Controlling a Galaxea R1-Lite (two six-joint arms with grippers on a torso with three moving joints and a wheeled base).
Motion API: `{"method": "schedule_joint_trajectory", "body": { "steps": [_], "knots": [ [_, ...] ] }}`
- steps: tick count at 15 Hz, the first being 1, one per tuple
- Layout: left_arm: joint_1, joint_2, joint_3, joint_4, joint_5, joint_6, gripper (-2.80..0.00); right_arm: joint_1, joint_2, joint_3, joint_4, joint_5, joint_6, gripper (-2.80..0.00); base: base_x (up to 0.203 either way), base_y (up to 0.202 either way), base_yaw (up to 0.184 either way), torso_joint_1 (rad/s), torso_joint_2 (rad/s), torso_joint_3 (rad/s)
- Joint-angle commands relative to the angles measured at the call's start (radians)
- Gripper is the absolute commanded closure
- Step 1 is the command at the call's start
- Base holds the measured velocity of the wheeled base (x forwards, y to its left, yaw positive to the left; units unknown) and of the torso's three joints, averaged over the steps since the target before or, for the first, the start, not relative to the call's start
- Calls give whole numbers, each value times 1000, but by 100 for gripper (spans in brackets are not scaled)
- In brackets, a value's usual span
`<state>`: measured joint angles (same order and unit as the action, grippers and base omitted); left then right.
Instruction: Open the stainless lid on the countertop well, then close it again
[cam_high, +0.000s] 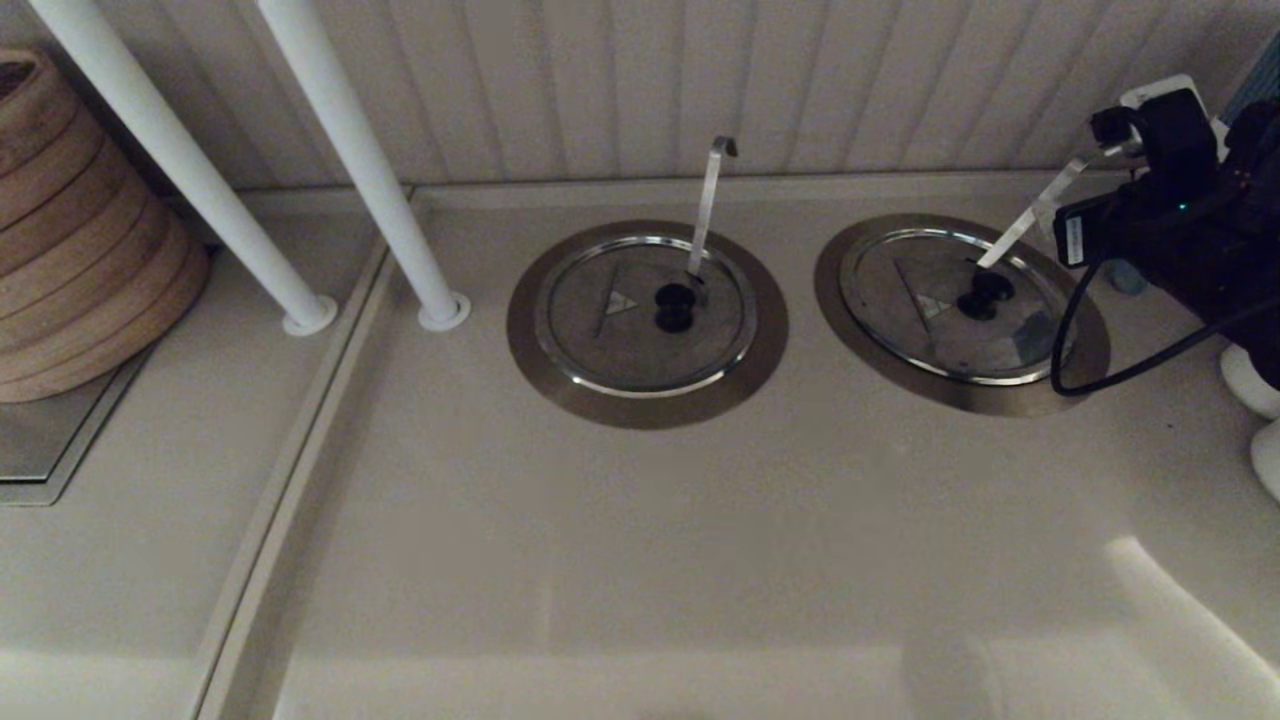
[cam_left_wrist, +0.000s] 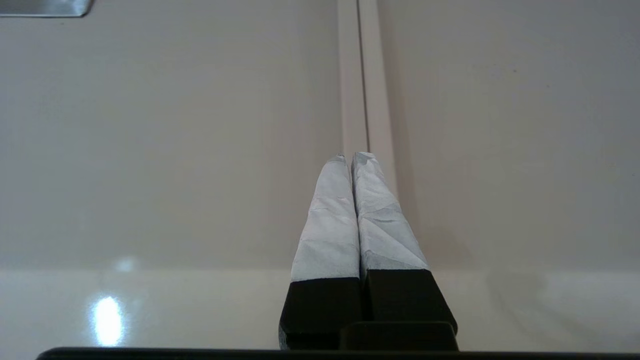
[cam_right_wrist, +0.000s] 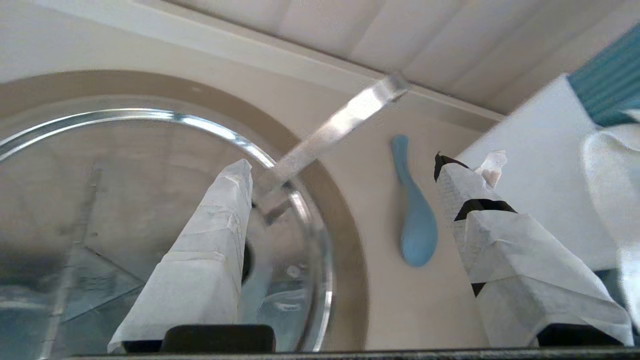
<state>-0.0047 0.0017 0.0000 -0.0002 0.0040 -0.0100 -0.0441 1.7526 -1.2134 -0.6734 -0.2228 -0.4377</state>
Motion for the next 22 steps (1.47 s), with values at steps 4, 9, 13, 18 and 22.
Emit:
{"method": "schedule_joint_trajectory", "body": {
  "steps": [4, 9, 13, 18, 22],
  "knots": [
    [0, 0, 0, 0, 1, -1, 0, -3, -36, -24, 44, 27, 55, -280, 0, 0, 0, 0, 0, 0],
    [0, 0, 0, 0, 1, -1, 0, 2, -276, -46, 375, 199, 253, -280, 0, 0, 0, 0, 0, 0],
    [0, 0, 0, 0, 1, -1, 0, 5, -530, -50, 670, 366, 353, 0, 0, 0, 0, 0, 0, 0],
    [0, 0, 0, -1, 1, -1, 0, 14, -785, 30, 1009, 431, 429, 0, 0, 0, 0, 0, 0, 0],
    [0, 0, 0, 0, 1, -1, 0, 5, -1047, 168, 1090, 340, 442, 0, 0, 0, 0, 0, 0, 0]
  ]
}}
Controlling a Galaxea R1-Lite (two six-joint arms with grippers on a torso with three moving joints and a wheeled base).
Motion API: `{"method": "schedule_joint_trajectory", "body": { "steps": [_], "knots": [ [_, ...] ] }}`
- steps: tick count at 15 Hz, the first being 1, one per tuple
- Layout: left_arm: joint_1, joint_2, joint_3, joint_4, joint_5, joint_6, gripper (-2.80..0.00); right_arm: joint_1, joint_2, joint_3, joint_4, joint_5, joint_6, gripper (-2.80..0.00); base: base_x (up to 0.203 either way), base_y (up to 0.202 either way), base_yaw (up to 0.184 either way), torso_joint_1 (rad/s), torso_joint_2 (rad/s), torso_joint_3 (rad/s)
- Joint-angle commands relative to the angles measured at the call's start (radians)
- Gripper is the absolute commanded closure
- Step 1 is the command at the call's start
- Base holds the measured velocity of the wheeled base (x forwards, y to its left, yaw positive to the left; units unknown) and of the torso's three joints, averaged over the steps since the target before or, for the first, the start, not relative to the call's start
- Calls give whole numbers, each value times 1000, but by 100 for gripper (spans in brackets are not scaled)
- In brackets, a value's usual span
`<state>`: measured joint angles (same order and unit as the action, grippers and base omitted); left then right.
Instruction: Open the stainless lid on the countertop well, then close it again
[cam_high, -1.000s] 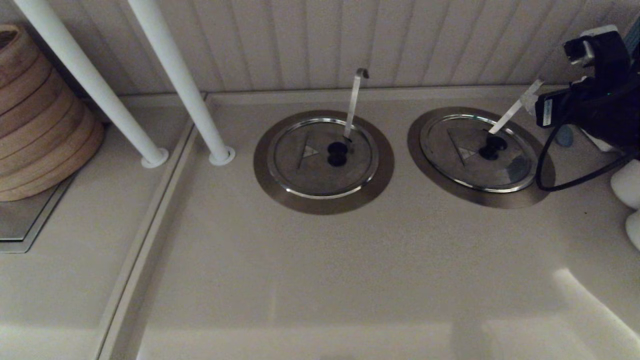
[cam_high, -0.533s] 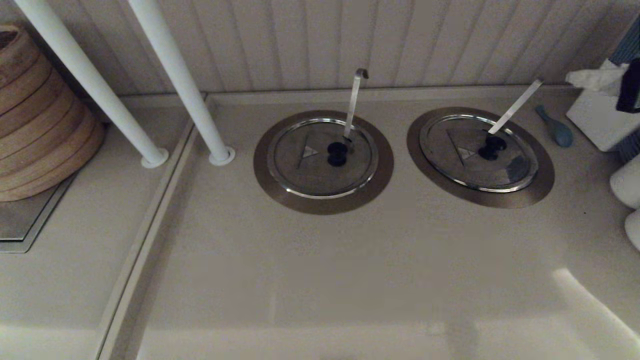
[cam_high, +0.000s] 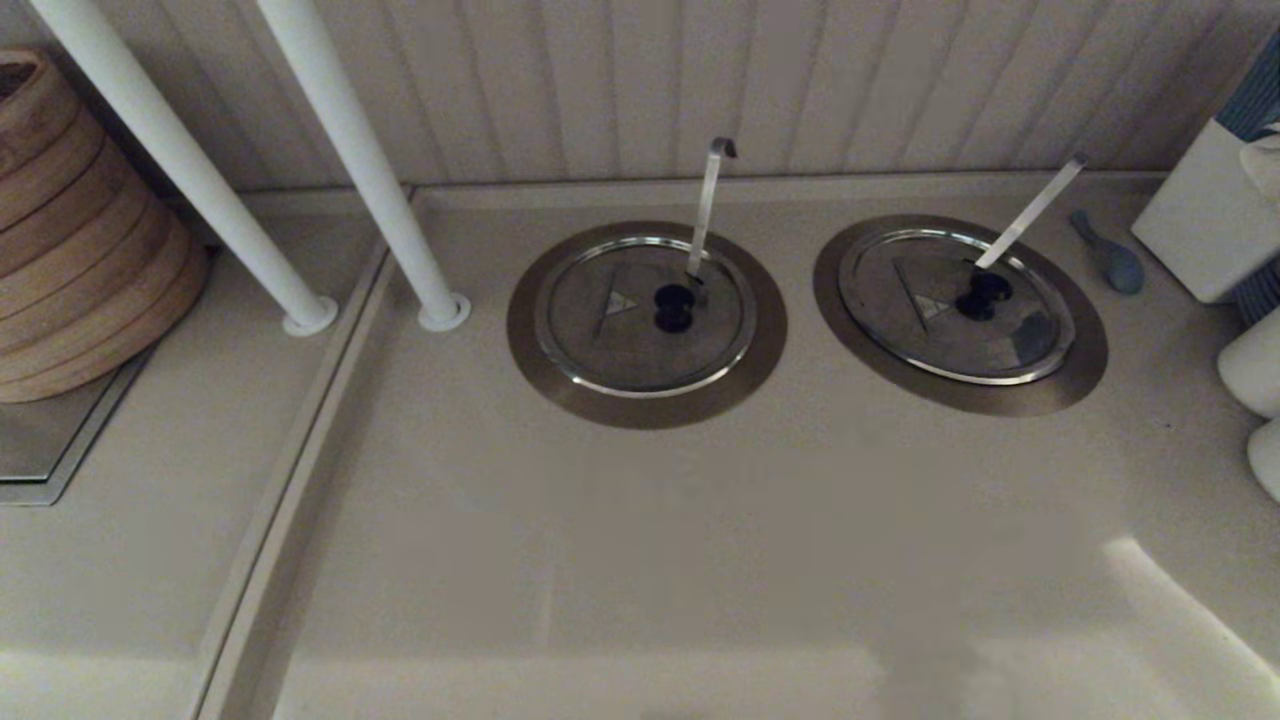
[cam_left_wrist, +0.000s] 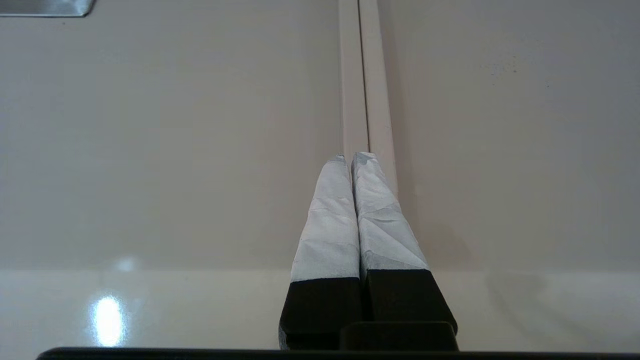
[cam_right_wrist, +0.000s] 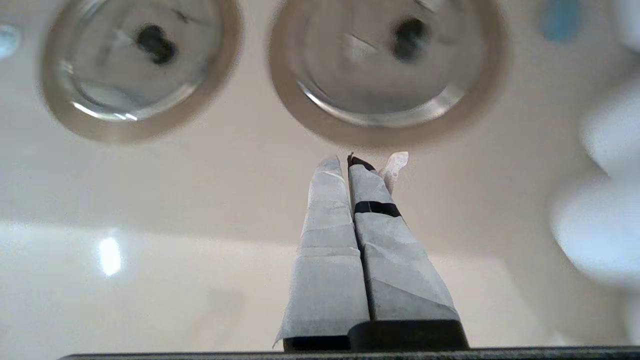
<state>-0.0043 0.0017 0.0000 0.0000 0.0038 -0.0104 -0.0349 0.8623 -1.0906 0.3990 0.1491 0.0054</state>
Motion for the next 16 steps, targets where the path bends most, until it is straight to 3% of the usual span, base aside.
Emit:
{"method": "schedule_joint_trajectory", "body": {
  "steps": [1, 4, 8, 11, 13, 16],
  "knots": [
    [0, 0, 0, 0, 1, 0, 0, -7, -220, 62, 46, -72, -5, 0, 0, 0, 0, 0, 0, 0],
    [0, 0, 0, 0, 1, 0, 0, -37, -374, 88, 133, -164, -45, 0, 0, 0, 0, 0, 0, 0],
    [0, 0, 0, 0, 1, 0, 0, -38, -578, 209, 173, -161, -73, 0, 0, 0, 0, 0, 0, 0],
    [0, 0, 0, 0, 1, 0, 0, -15, -591, 306, 187, -172, 74, 0, 0, 0, 0, 0, 0, 0],
    [0, 0, 0, -2, 1, 0, 0, 74, -635, 358, 152, -174, 31, 0, 0, 0, 0, 0, 0, 0],
    [0, 0, 0, -1, 1, 0, 0, 57, -822, 488, 128, -118, -30, 0, 0, 0, 0, 0, 0, 0]
  ]
}}
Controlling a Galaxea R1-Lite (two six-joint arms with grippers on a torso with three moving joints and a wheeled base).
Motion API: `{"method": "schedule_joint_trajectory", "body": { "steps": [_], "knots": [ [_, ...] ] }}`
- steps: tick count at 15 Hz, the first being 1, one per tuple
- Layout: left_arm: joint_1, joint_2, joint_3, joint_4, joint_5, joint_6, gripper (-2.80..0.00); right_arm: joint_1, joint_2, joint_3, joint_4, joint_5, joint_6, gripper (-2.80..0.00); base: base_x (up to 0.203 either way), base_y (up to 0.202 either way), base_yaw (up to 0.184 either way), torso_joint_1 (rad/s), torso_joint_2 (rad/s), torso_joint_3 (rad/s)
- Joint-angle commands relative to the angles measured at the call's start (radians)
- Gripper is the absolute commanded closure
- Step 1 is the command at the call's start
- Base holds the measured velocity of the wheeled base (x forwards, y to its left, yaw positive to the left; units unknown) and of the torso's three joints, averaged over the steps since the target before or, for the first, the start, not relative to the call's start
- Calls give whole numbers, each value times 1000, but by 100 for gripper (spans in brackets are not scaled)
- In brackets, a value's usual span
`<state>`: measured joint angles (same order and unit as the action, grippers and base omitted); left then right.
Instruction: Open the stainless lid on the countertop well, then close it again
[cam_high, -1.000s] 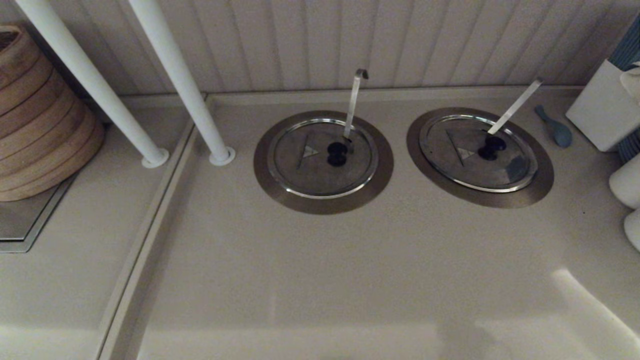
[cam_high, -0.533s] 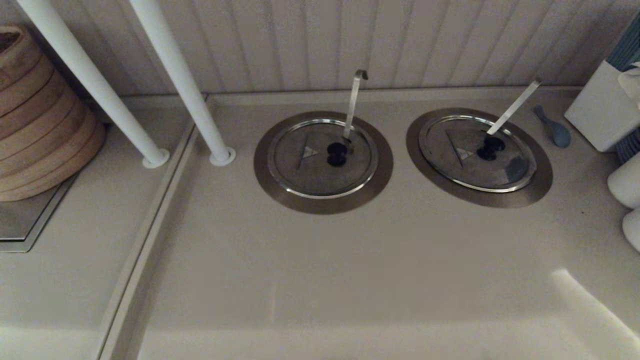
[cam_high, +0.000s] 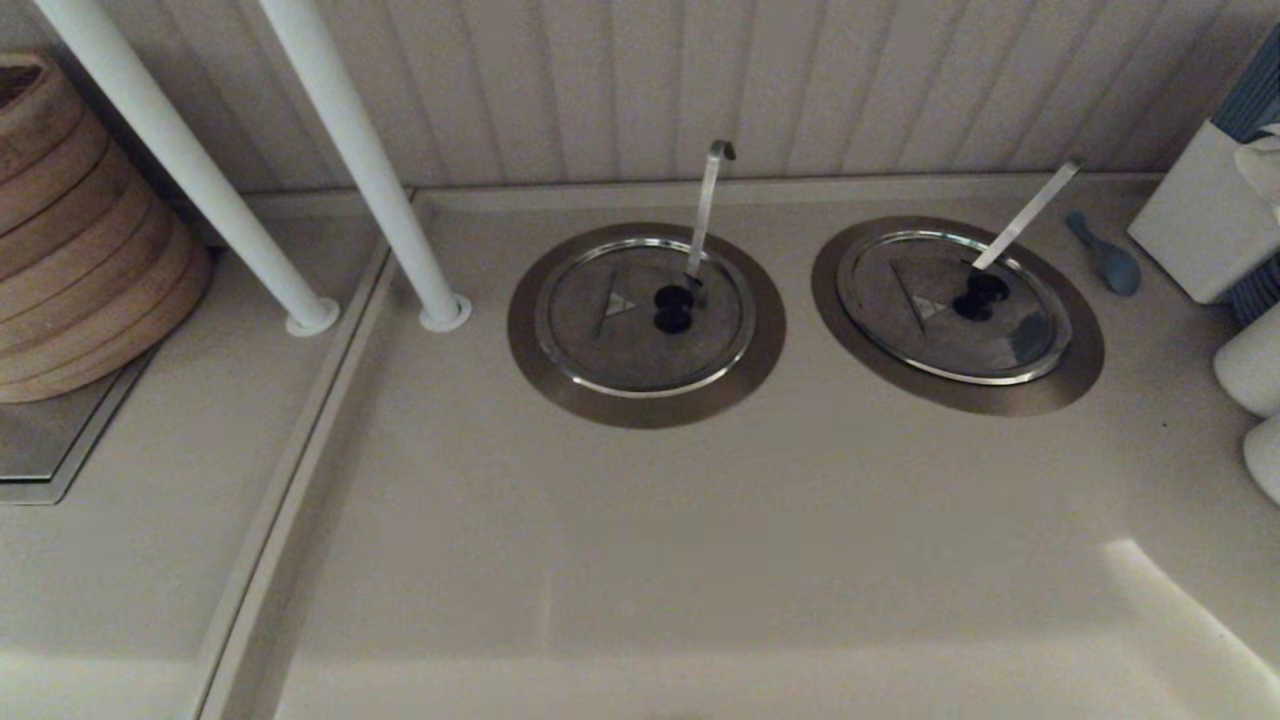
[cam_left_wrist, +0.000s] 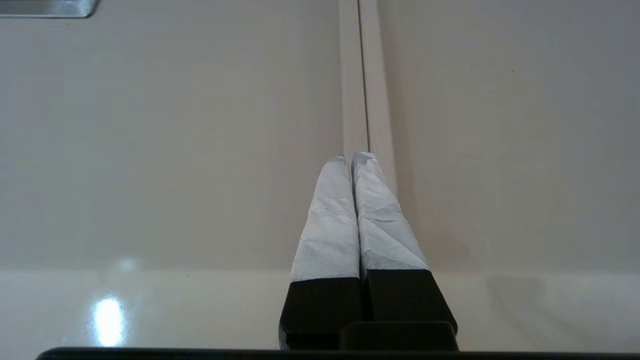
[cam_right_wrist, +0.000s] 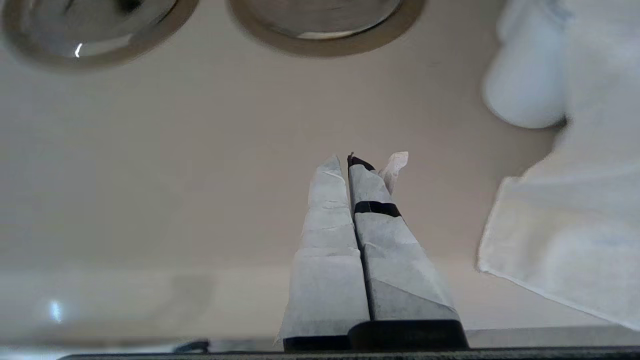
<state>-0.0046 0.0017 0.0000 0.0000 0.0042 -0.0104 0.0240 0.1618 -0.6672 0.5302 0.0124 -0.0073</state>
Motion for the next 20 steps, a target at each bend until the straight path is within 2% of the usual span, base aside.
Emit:
{"method": "schedule_joint_trajectory", "body": {
  "steps": [1, 3, 5, 6, 7, 9, 11, 15, 20],
  "knots": [
    [0, 0, 0, 0, 0, 0, 0, -6, -163, 138, -30, 45, -24, 0, 0, 0, 0, 0, 0, 0],
    [0, 0, 0, 0, 0, 0, 0, -12, -166, 334, -178, 73, -33, 0, 0, 0, 0, 0, 0, 0],
    [0, 0, 0, 0, 0, 0, 0, -14, -163, 556, -404, 80, -93, 0, 0, 0, 0, 0, 0, 0],
    [0, 0, 0, 0, 0, 0, 0, -15, -162, 629, -496, 72, -111, 0, 0, 0, 0, 0, 0, 0],
    [1, 0, 0, 0, 0, 0, 0, -16, -162, 668, -524, 61, -128, 0, 0, 0, 0, 0, 0, 0],
    [0, 0, 0, 0, 0, 0, 0, -16, -160, 667, -519, 44, -131, 0, 0, 0, 0, 0, 0, 0],
    [0, 0, 0, 0, 0, 0, 0, -16, -160, 666, -521, 29, -76, 0, 0, 0, 0, 0, 0, 0],
    [1, 0, 0, 0, 0, 0, 0, -16, -160, 666, -521, 13, -50, 0, 0, 0, 0, 0, 0, 0],
    [0, 0, 0, -1, 0, 0, 0, -16, -160, 667, -521, 11, -51, 0, 0, 0, 0, 0, 0, 0]
  ]
}}
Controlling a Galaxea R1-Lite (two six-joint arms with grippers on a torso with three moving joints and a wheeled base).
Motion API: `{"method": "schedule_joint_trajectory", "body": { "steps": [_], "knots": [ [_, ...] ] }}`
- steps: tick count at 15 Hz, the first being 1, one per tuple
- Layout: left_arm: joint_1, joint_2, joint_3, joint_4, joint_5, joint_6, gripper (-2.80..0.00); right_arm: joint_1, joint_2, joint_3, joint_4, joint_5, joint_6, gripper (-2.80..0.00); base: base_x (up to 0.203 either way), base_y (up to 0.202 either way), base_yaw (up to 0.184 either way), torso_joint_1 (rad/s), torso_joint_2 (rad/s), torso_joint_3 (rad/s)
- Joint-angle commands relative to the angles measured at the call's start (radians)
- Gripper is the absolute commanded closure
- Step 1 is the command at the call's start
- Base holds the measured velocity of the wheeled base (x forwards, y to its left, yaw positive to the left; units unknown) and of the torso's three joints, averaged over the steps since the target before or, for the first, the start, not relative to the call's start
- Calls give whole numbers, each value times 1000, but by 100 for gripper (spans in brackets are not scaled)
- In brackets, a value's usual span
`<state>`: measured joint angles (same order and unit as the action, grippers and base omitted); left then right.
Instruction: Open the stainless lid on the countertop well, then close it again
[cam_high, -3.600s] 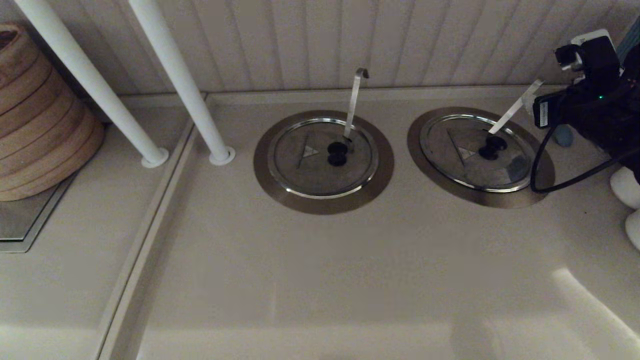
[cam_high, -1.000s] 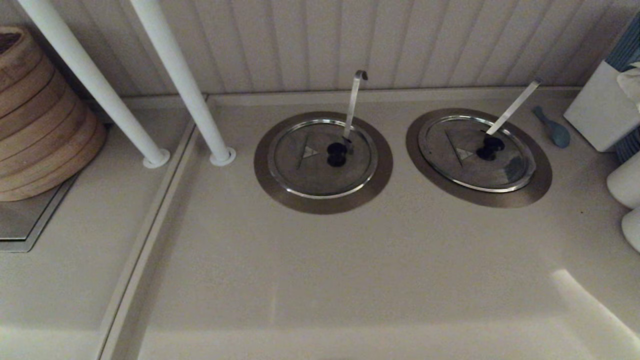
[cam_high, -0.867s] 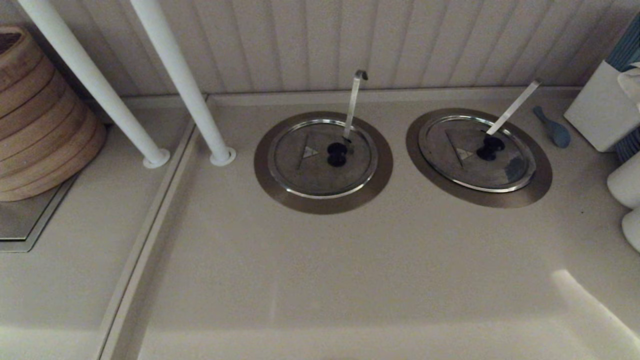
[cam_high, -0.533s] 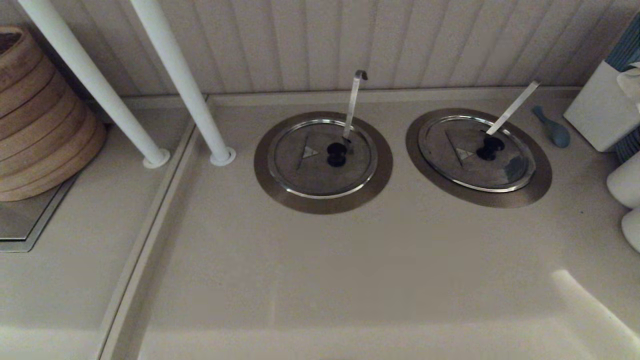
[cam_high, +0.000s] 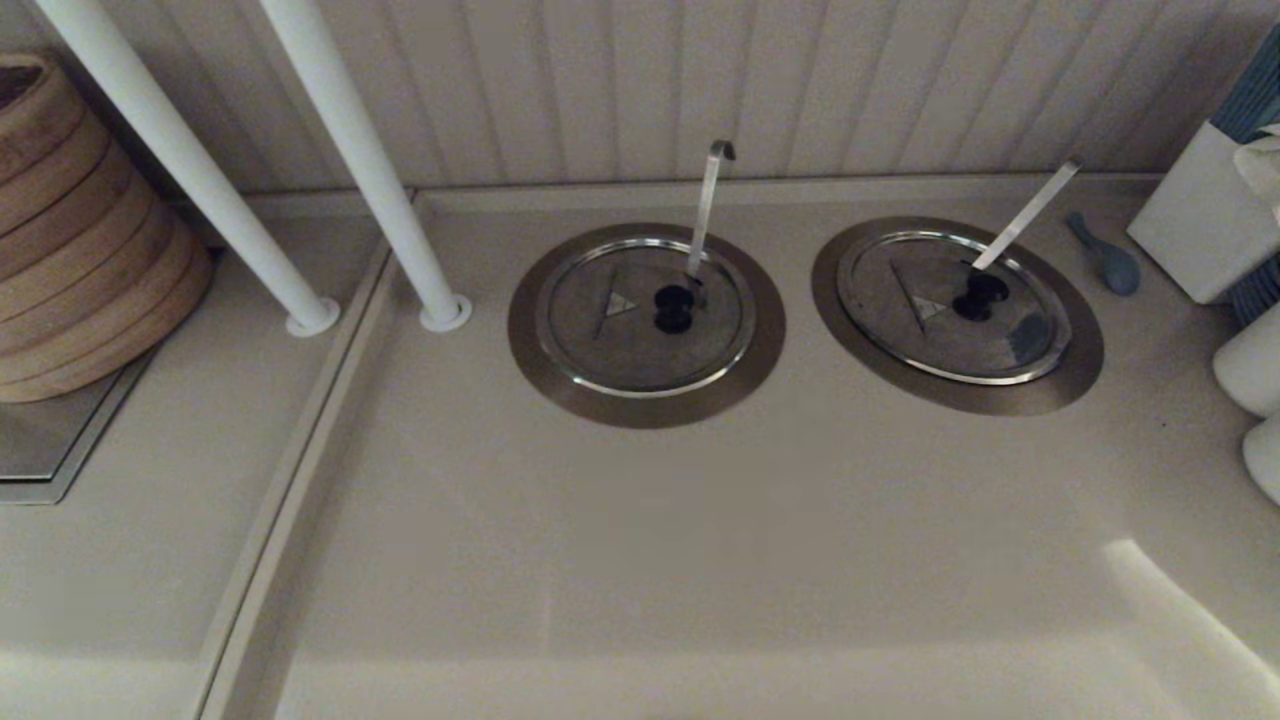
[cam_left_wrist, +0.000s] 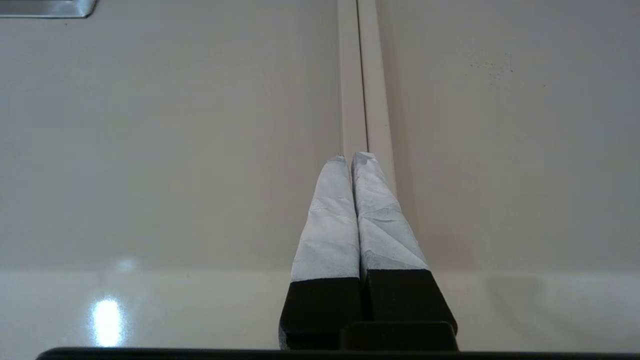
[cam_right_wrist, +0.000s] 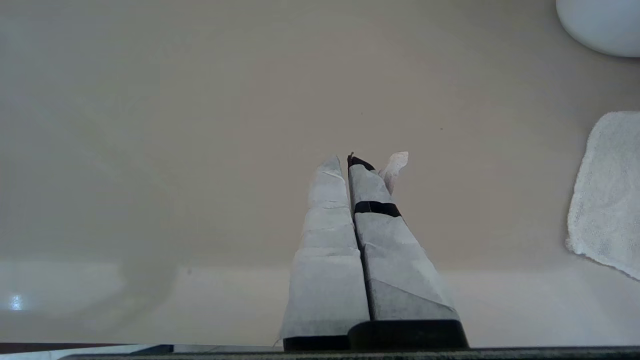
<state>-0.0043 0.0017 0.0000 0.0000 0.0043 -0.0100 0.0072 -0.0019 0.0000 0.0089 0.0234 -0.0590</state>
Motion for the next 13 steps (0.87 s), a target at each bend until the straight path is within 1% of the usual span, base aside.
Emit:
{"method": "schedule_joint_trajectory", "body": {
  "steps": [1, 13],
  "knots": [
    [0, 0, 0, 0, 0, -1, 0, 0, 3, 0, 0, 0, -2, 0, 0, 0, 0, 0, 0, 0],
    [0, 0, 0, 0, 0, -1, 0, 0, 3, 0, 0, -3, -5, 0, 0, 0, 0, 0, 0, 0]
  ]
}}
